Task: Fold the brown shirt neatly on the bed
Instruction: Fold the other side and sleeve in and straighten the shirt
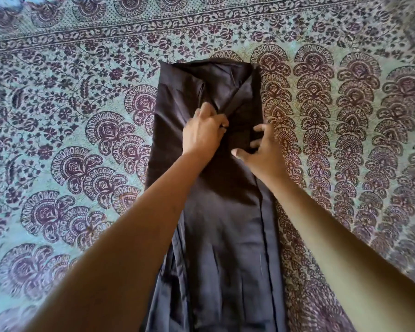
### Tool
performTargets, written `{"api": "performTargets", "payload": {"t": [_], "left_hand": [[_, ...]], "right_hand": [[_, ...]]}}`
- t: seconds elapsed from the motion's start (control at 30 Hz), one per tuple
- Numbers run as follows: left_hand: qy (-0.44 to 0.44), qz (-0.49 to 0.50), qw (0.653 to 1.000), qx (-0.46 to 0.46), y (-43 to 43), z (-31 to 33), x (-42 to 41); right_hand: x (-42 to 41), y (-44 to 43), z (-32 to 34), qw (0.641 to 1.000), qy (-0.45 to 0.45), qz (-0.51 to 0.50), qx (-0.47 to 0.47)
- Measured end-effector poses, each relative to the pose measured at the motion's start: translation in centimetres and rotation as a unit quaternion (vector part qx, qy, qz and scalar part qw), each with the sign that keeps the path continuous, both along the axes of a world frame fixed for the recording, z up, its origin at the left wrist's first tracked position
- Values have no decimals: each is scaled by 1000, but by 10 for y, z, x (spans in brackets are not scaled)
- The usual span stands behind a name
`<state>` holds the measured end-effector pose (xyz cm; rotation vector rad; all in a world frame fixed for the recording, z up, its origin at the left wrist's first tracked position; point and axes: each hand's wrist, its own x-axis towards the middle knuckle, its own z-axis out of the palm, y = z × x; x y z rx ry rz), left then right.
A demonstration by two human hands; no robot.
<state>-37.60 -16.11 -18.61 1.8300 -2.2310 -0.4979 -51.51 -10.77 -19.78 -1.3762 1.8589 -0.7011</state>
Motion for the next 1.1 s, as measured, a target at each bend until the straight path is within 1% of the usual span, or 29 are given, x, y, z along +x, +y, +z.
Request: {"api": "performTargets", "payload": {"t": [0.07, 0.1, 0.17, 0.2, 0.23, 0.27, 0.3, 0.33, 0.37, 0.4, 0.43, 0.5, 0.63, 0.7, 0.8, 0.83, 0.87, 0.9, 0.93, 0.97, 1.0, 1.03, 1.07, 1.1], "left_hand": [[-82, -26, 996, -28, 12, 9, 1], [-98, -42, 992, -66, 22, 11, 2], [-60, -88, 984, -143, 49, 12, 9], [-34, -131, 978, -157, 67, 7, 15], [-21, -182, 972, -149, 87, 0, 23], [-29, -229, 965, -126, 105, -8, 31], [-61, -265, 957, -96, 119, -17, 39], [-102, -290, 949, -72, 128, -25, 46], [-138, -307, 940, -53, 134, -30, 50], [-162, -320, 933, -40, 137, -32, 51], [-174, -333, 926, -27, 140, -32, 50], [-183, -369, 911, -20, 147, -31, 47], [-151, -465, 872, -7, 207, -31, 50], [-125, -526, 841, -5, 248, -29, 54], [-102, -627, 772, -12, 284, -20, 54], [-102, -635, 765, -18, 282, -17, 53], [-102, -614, 783, -21, 276, -15, 52], [-103, -567, 817, -26, 263, -15, 50], [-112, -512, 851, -31, 248, -16, 50], [-127, -471, 873, -28, 231, -17, 51], [-141, -457, 878, -21, 216, -19, 53], [-150, -460, 875, -18, 210, -22, 55], [-154, -476, 866, -17, 211, -26, 56], [-147, -500, 853, -22, 219, -29, 55]], "right_hand": [[2, 17, 3, 996, 83, -5, 25], [2, 24, 4, 993, 113, -3, 28], [1, 30, 2, 991, 135, -9, -2], [-1, 31, 1, 988, 146, 2, -45], [-3, 29, 0, 978, 174, 37, -105], [-4, 26, 0, 961, 207, 86, -163], [-5, 22, -1, 940, 231, 145, -204], [-6, 16, -1, 920, 243, 217, -217], [-7, 12, -2, 902, 249, 293, -199], [-6, 10, -3, 888, 255, 349, -155], [-6, 10, -4, 881, 262, 380, -102], [-6, 10, -7, 879, 277, 387, -27], [-1, 7, 2, 874, 289, 390, 23], [0, 5, 6, 869, 297, 394, 41], [4, 7, 10, 863, 337, 376, 28], [6, 10, 10, 865, 346, 363, 6], [9, 15, 11, 873, 341, 348, -26], [11, 23, 11, 884, 316, 338, -63], [12, 33, 11, 896, 275, 338, -90], [12, 46, 10, 904, 228, 346, -106], [11, 58, 9, 907, 193, 360, -109], [8, 73, 7, 905, 175, 375, -98], [5, 87, 4, 898, 182, 392, -81], [2, 99, 0, 886, 215, 405, -64]]}}
